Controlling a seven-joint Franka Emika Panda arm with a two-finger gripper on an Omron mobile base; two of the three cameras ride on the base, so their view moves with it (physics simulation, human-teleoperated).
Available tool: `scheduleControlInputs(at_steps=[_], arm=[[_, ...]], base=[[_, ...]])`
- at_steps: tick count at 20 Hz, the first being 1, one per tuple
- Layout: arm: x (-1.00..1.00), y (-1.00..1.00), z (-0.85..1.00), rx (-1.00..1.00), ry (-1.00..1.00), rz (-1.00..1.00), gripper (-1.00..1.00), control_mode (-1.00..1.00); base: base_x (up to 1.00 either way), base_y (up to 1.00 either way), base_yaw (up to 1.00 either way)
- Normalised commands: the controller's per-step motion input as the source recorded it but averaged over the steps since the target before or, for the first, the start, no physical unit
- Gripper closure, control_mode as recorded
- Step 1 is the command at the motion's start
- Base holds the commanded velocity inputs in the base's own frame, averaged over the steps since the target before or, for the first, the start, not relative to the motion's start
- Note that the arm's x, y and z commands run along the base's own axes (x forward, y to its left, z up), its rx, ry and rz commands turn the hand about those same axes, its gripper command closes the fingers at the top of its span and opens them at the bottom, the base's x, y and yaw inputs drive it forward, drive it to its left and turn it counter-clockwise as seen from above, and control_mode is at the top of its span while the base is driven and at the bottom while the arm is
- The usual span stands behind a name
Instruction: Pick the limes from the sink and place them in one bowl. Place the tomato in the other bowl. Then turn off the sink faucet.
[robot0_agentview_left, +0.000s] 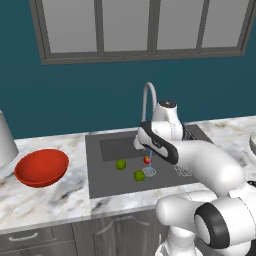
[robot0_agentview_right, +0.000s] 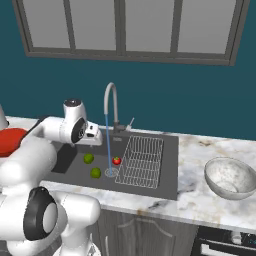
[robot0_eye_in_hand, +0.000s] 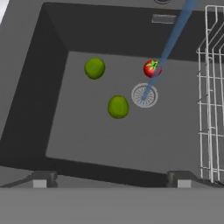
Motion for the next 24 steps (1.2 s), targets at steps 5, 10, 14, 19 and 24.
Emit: scheduleControlInputs(at_steps=[5, 10, 14, 19, 24], arm=[[0.24, 0.05, -0.42, -0.01, 0.01, -0.03, -1.00, -1.00], [0.25, 0.00, -0.52, -0.05, 0.00, -0.04, -1.00, -1.00], [0.18, 0.00, -0.41, -0.03, 0.00, -0.01, -1.00, -1.00], [0.19, 0.00, -0.33, 0.00, 0.02, 0.00, -1.00, -1.00], [0.23, 0.00, -0.30, 0.00, 0.08, 0.00, -1.00, -1.00]], base=[[0.00, 0.00, 0.00], [0.00, 0.00, 0.00], [0.00, 0.00, 0.00], [0.00, 0.00, 0.00], [0.00, 0.00, 0.00]])
